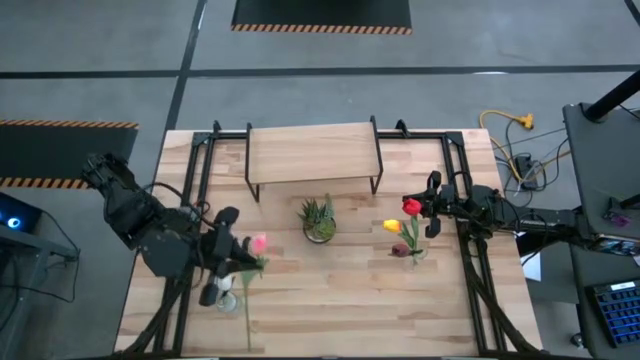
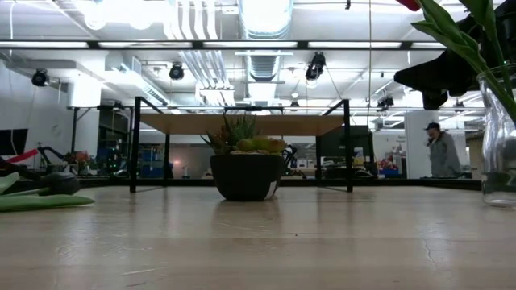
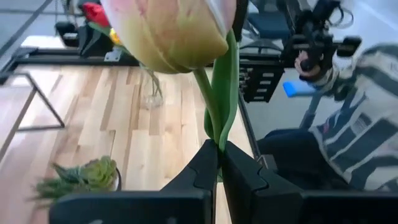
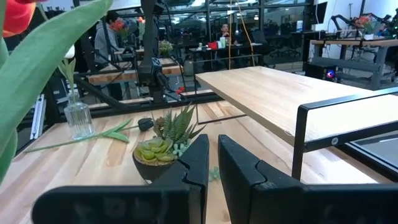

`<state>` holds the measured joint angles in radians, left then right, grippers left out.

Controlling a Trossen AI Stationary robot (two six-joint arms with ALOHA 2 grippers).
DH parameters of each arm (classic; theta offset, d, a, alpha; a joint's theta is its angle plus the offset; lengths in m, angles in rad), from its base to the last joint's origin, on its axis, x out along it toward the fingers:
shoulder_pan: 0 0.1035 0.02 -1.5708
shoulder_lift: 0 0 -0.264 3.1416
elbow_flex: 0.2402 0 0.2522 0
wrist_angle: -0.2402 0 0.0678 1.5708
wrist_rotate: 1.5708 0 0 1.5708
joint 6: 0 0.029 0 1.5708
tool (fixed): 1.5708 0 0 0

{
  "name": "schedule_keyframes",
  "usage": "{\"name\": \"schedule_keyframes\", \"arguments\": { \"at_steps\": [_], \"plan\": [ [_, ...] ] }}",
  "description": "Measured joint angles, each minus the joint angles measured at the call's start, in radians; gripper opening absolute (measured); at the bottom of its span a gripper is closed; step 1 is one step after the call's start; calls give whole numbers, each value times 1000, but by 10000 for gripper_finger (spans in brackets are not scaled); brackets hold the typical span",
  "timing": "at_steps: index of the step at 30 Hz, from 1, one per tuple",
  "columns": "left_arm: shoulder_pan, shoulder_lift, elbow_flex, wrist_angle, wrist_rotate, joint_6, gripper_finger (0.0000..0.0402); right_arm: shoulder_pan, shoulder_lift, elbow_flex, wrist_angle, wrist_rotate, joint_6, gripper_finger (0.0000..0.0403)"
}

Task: Pick and place flowers into a vace then onto a shelf
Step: Put the pink flower into the left transparent vase

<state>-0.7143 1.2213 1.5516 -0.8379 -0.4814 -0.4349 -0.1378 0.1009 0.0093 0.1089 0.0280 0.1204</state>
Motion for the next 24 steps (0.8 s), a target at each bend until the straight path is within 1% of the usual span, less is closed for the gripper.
{"name": "schedule_keyframes", "arguments": {
  "at_steps": [3, 11, 16, 21, 24],
  "plan": [
    [-1, -32, -32, 2, -30, -54, 0, 0, 0, 0, 0, 0, 1, 28],
    [-16, -82, -162, 49, -33, -114, 0, 0, 0, 0, 0, 0, 4, 28],
    [-27, -103, -217, 109, -27, -168, 0, 0, 0, 0, 0, 0, 8, 28],
    [-52, -105, -229, 121, -20, -220, 0, 0, 1, 0, 0, 0, 10, 28],
    [-60, -101, -202, 123, -13, -241, 0, 0, 1, 0, 0, 0, 11, 28]
  ]
}}
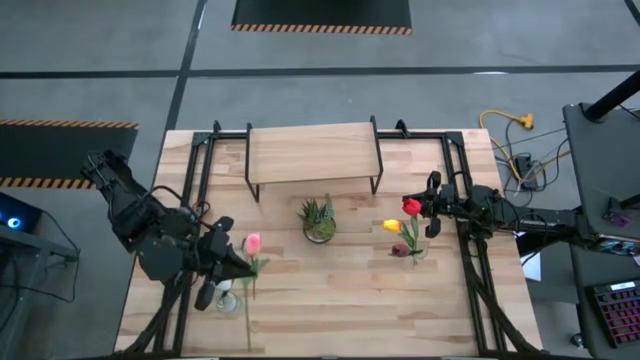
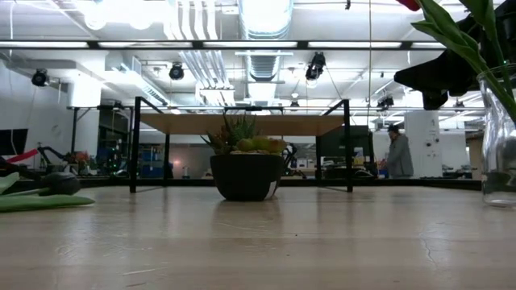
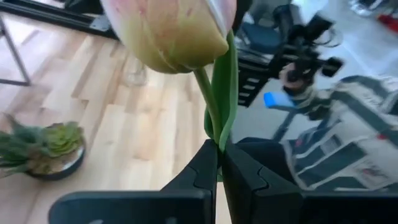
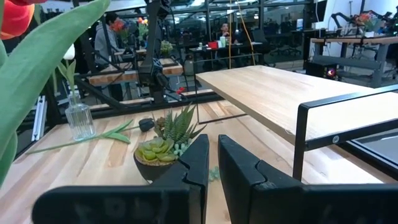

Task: Pick and place flowers into a vace then onto a shelf
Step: Put the pink flower into the left transparent vase

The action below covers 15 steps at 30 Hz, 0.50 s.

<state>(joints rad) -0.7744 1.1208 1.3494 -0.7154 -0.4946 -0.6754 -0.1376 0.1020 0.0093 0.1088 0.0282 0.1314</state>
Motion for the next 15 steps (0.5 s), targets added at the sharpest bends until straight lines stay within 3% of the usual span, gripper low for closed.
{"name": "schedule_keyframes", "arguments": {
  "at_steps": [3, 6, 11, 15],
  "plan": [
    [-3, 2, 39, -1, 78, -13, 0, 0, 0, 0, 0, 0, 0, 28],
    [-7, 3, 77, -35, 129, -122, 0, 0, 0, 0, 0, 0, 0, 28],
    [-34, 3, 125, -197, 118, -340, 0, 0, 0, 0, 0, 0, 0, 28],
    [-54, 3, 118, -210, 119, -308, 0, 0, 0, 0, 0, 0, 0, 28]
  ]
}}
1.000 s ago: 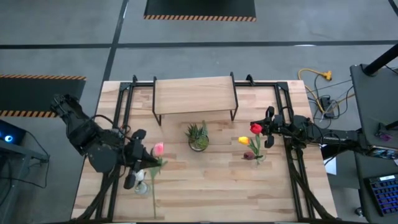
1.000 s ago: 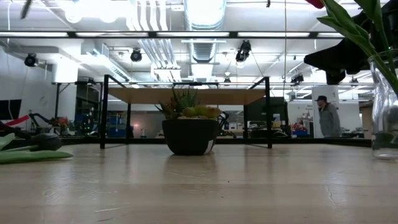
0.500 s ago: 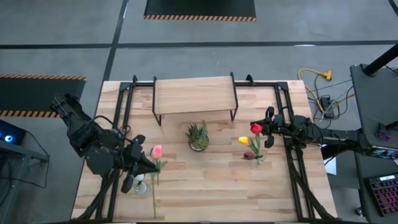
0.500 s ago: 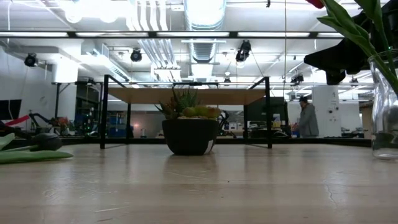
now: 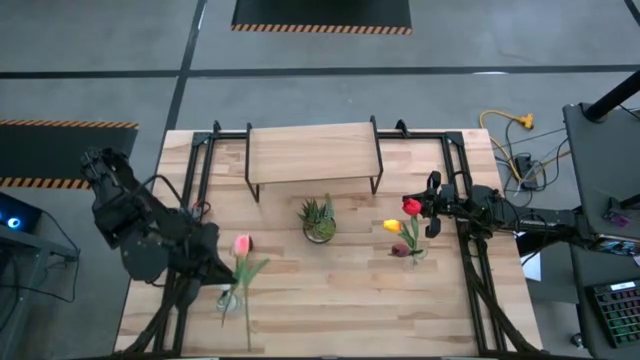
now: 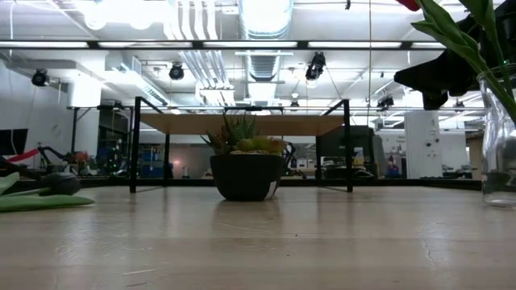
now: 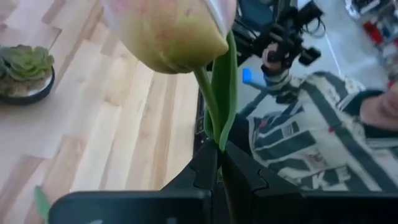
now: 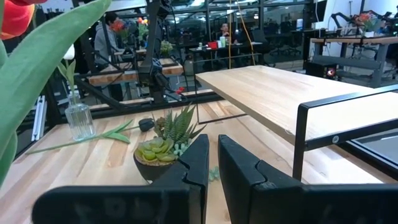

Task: Pick and place flowers into a vace then onto a shelf
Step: Put the pink flower into the left transparent vase

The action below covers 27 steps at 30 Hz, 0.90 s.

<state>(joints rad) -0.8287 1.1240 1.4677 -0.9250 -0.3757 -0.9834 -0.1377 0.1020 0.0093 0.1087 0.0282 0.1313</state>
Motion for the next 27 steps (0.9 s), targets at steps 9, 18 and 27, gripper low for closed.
{"name": "schedule_keyframes", "arguments": {
  "at_steps": [9, 18, 27],
  "plan": [
    [-99, 1, -37, -7, -23, 150, 0, 0, 0, 0, 0, 0, 0, 28],
    [-129, -1, -50, -46, -50, 276, 0, 0, 0, 0, 0, 0, 0, 28],
    [-129, -1, -55, -53, -70, 337, 0, 0, 0, 0, 0, 0, 0, 28]
  ]
}}
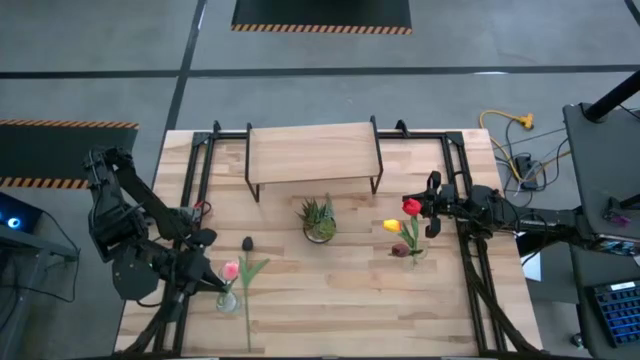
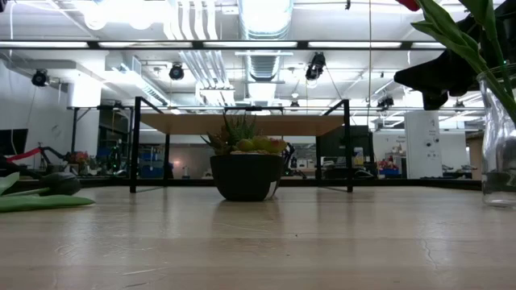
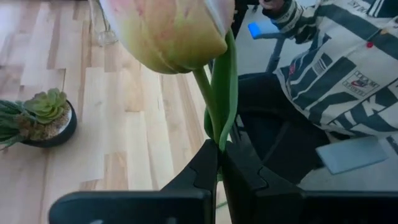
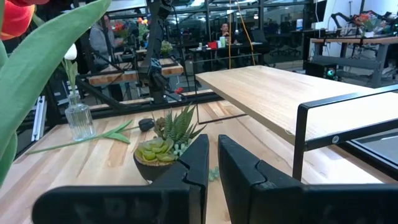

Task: Pick and place flowers into a vace then onto a shelf
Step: Put the pink flower into the left transparent vase

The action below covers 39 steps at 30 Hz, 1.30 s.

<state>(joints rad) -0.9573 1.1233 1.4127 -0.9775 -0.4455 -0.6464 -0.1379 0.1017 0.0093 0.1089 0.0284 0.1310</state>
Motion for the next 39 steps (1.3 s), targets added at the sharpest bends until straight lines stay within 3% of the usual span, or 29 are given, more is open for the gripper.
{"name": "schedule_keyframes", "arguments": {
  "at_steps": [12, 39],
  "plan": [
    [-9, -3, -73, 35, -42, -1, 0, 0, -1, 0, 0, 0, 0, 28],
    [-13, 2, -40, 58, -79, -47, 0, 0, 0, 0, 1, 0, -1, 28]
  ]
}}
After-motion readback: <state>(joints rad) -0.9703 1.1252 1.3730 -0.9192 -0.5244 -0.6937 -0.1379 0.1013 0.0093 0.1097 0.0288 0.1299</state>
